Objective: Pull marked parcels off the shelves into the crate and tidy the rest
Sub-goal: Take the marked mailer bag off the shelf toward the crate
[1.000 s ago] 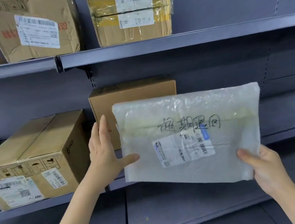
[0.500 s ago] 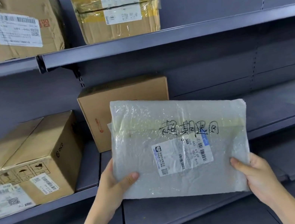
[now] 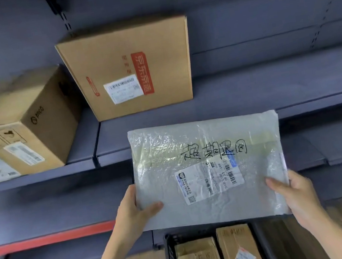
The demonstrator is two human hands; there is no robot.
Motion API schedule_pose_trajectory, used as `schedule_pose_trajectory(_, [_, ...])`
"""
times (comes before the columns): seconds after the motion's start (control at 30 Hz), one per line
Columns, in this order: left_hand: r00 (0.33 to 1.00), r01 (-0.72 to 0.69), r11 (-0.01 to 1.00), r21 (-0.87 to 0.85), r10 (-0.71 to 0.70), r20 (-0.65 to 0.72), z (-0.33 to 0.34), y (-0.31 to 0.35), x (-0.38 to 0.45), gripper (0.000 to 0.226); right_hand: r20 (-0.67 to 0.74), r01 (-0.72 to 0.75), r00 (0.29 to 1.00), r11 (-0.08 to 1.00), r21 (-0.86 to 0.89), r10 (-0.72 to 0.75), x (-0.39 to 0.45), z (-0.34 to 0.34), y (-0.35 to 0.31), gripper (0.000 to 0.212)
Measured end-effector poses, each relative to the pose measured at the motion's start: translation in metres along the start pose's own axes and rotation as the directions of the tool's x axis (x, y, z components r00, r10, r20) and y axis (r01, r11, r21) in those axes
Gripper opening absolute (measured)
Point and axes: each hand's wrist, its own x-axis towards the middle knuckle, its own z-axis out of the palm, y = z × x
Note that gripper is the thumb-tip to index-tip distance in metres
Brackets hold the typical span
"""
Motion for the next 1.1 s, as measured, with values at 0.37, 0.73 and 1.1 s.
schedule_pose_trajectory(0.37, [0.962, 0.266, 0.964, -0.023, -0.266, -0.053, 0.067, -0.078, -0.018, 0.026, 0.014, -0.271, 0.96, 0.945, -0.185, 0.278, 0.027, -0.03, 0.092, 0.016])
schedule_pose_trajectory(0.73, [0.867, 0.491, 0.84, 0.229, -0.497, -0.038, 0.128, -0.262, 0.013, 0.017, -0.111, -0.392, 0.914, 0.786, -0.478, 0.389, 0.048, -0.032, 0.282, 0.029])
schedule_pose_trajectory(1.1, [0.802, 0.522, 0.729, 0.443, -0.596, 0.036, 0.175, -0.438, 0.018, 0.054, -0.21, -0.468, 0.854, 0.53, -0.707, 0.476, 0.056, -0.018, 0.458, 0.037])
